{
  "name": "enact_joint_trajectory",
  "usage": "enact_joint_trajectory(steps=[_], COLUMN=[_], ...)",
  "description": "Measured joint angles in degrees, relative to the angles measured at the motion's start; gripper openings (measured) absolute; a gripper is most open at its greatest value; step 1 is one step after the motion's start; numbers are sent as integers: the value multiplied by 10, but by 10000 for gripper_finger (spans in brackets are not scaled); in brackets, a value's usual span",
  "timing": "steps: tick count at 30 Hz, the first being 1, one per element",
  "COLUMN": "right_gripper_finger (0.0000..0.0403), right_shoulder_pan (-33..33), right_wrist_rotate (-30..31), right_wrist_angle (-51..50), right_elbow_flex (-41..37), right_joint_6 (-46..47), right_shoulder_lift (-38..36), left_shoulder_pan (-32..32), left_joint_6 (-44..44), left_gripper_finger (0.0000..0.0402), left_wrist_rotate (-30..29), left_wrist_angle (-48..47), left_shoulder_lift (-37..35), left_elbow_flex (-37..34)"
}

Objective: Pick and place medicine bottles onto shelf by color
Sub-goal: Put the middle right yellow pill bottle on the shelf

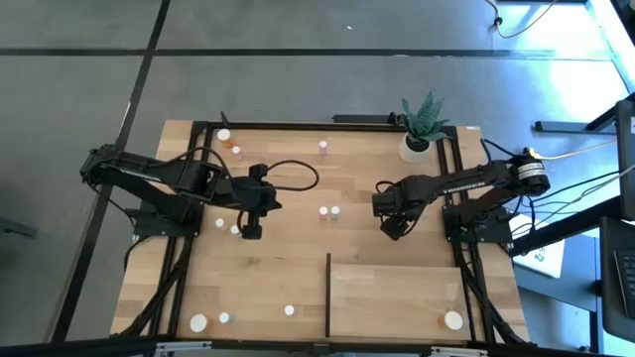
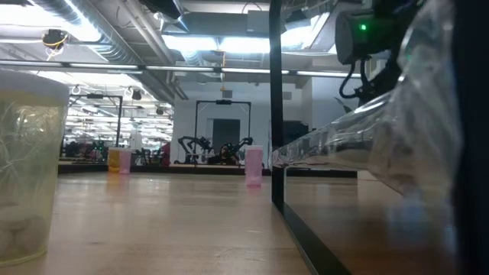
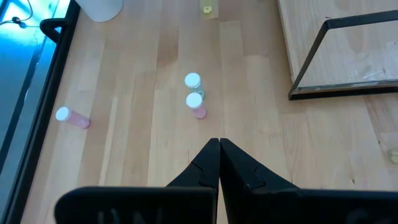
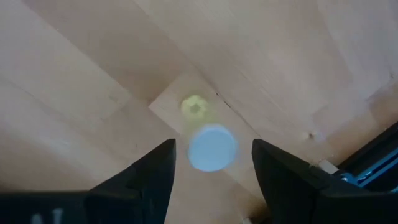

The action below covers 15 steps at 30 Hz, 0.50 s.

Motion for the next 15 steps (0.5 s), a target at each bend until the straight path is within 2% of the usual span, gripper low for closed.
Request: enact_joint_trajectory(steps=[15], right_gripper_finger=[214], right_shoulder_pan=[0], right_wrist_rotate=[-4], right_wrist_angle=[31], right_elbow_flex=[-22], right_joint_6=[-2], right_shoulder_lift=[0], left_shoulder_pan=[0], left_joint_6=[4], left_gripper_finger=[0], left_wrist_rotate=[0], left_wrist_angle=[0], left_shoulder_lift=[0], left_elbow_flex=[0])
